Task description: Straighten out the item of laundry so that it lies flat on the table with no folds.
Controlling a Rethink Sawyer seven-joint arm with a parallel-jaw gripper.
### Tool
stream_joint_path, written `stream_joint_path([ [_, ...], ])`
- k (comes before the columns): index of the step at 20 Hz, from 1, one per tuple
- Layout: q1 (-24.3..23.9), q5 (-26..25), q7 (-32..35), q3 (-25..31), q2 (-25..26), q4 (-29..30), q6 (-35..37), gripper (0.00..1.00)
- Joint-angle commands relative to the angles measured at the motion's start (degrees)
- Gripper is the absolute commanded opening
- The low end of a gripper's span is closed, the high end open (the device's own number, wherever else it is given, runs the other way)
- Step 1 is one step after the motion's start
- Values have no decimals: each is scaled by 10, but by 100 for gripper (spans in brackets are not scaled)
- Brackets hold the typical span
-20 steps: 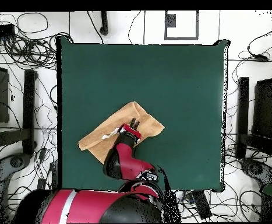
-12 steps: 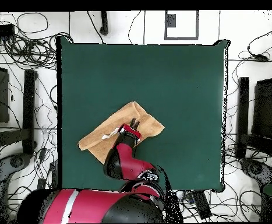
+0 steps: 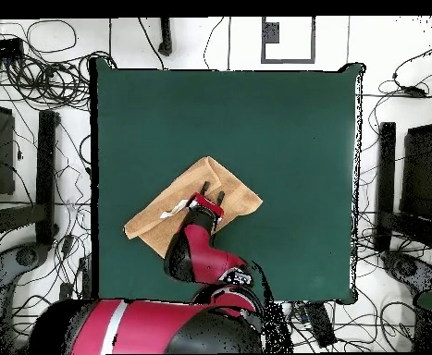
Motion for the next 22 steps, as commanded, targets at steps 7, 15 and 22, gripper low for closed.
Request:
stream_joint_path([
  [7, 16, 35, 38, 53, 11, -67, 120, 100],
  [15, 20, 29, 29, 44, -22, -58, 184, 100],
  [22, -1, 16, 68, 81, -71, -25, 262, 100],
])
